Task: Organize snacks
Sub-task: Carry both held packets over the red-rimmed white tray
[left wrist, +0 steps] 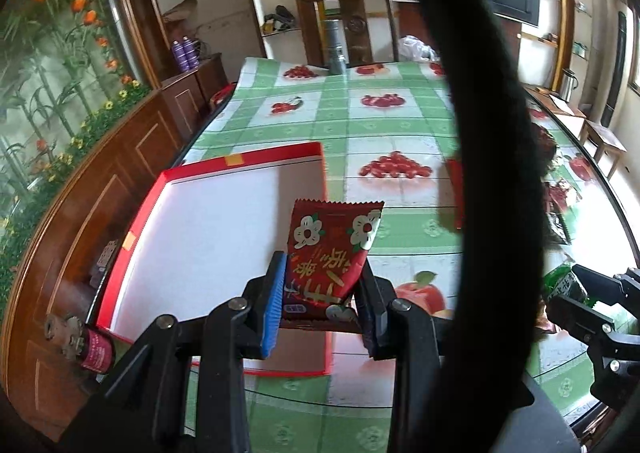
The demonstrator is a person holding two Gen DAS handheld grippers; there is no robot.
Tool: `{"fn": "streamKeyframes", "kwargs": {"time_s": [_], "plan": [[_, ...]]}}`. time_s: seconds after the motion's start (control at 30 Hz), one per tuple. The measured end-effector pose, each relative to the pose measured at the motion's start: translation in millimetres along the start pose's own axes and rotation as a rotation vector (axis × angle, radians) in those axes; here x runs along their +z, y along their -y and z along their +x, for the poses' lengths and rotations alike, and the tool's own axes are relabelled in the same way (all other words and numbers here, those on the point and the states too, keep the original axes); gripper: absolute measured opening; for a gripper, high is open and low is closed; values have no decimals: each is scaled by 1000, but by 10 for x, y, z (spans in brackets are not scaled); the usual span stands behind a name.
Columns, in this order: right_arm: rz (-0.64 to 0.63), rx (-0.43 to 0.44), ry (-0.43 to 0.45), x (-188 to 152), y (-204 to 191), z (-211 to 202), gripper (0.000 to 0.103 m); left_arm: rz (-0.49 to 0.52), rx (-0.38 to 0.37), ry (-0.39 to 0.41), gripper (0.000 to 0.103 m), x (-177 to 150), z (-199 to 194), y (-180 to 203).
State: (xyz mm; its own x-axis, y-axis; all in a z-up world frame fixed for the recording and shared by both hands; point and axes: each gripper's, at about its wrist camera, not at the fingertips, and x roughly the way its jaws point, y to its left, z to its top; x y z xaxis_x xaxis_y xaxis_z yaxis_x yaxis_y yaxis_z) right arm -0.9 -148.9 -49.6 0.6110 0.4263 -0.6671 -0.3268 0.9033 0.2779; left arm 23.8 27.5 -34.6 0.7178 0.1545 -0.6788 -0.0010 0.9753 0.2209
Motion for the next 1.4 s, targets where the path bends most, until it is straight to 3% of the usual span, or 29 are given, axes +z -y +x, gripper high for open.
{"fn": "streamKeyframes", "kwargs": {"time_s": [0.53, 0.93, 1.13, 1.4], "plan": [[-117, 90, -22, 173, -588, 298, 40, -109, 55, -48, 34, -46, -106, -754], [-153, 108, -41, 206, -763, 427, 40, -151, 74, -61, 34, -46, -75, -1007], [-177, 134, -37, 297, -894, 545, 40, -175, 97, -60, 34, -21, 40, -1154], [-247, 218, -52, 495, -1320, 982, 40, -253, 184, -112, 34, -63, 326, -1645]]}}
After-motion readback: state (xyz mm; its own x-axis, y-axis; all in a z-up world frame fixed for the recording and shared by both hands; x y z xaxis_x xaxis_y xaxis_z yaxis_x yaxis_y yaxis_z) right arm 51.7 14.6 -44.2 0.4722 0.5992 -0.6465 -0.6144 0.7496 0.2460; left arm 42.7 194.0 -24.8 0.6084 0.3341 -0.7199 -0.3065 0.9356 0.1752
